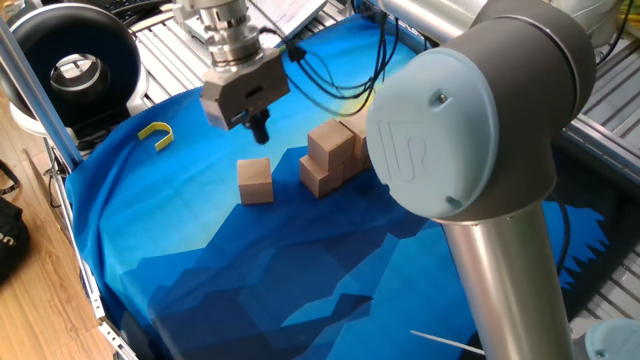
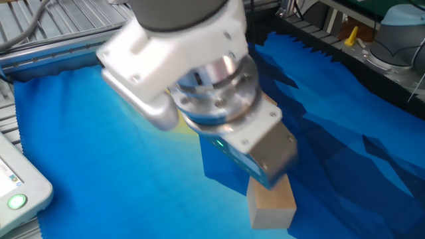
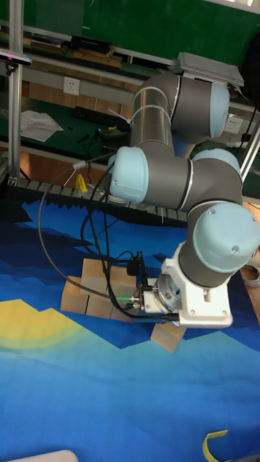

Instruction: Stack the blocks into a pyramid shape

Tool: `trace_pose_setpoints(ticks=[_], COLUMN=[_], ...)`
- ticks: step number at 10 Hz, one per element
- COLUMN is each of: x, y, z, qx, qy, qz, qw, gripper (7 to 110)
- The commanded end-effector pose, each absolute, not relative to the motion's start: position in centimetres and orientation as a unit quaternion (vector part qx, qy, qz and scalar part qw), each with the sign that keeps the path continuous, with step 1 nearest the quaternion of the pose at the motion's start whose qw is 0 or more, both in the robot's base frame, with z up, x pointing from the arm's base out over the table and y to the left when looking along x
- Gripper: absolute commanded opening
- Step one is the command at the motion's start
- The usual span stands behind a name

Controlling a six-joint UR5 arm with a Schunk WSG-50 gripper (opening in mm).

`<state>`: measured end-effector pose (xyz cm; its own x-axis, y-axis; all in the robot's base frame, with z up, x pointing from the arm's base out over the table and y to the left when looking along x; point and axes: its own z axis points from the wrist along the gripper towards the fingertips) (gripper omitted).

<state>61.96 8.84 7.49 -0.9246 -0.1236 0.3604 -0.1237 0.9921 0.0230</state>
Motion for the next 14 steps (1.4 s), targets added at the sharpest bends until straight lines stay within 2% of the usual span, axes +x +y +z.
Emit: trace_pose_setpoints(ticks=[1, 6, 11, 14], x=[63.2, 62.7, 62.6, 62.0], y=[5.4, 7.5, 10.1, 13.4], z=[7.3, 3.1, 2.5, 2.5], qx=[0.067, 0.058, 0.054, 0.040], qy=[-0.983, -0.987, -0.988, -0.985], qz=[0.043, 0.008, -0.025, -0.075], qw=[0.167, 0.149, 0.145, 0.148], gripper=[7, 7, 7, 7])
